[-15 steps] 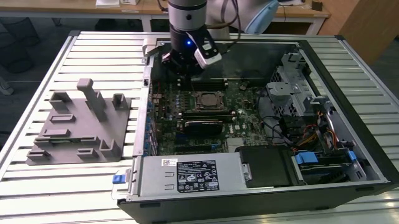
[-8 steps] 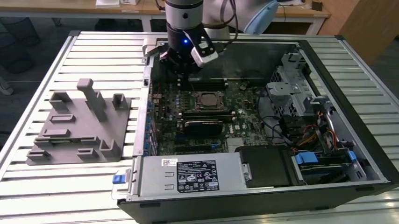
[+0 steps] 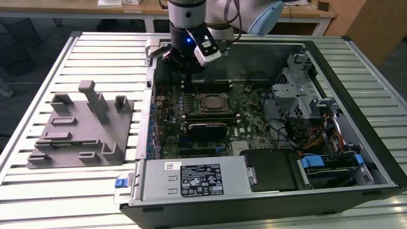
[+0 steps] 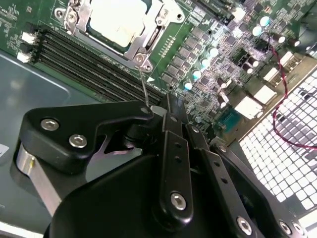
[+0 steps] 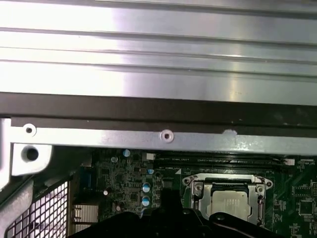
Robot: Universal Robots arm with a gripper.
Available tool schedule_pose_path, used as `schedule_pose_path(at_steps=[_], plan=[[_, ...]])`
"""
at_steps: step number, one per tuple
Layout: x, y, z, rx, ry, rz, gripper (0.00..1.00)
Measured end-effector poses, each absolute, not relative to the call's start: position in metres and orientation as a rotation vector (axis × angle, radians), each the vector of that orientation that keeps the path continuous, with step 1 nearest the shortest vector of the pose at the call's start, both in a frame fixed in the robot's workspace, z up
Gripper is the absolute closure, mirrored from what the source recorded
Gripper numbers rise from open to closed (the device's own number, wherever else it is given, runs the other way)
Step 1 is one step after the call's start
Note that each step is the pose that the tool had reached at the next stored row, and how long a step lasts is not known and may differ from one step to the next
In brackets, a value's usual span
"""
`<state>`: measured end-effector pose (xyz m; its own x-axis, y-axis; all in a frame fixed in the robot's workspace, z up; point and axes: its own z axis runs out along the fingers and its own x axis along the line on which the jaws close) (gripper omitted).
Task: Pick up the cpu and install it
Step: 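Install the first cpu locking lever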
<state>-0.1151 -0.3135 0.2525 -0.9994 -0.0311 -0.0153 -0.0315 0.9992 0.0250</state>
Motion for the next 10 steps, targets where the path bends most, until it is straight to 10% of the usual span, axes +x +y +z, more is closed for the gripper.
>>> schedule_pose_path(at_steps=[10], plan=[[-0.1089, -0.3116, 0.2524, -0.049, 3.126, 0.039, 0.89]])
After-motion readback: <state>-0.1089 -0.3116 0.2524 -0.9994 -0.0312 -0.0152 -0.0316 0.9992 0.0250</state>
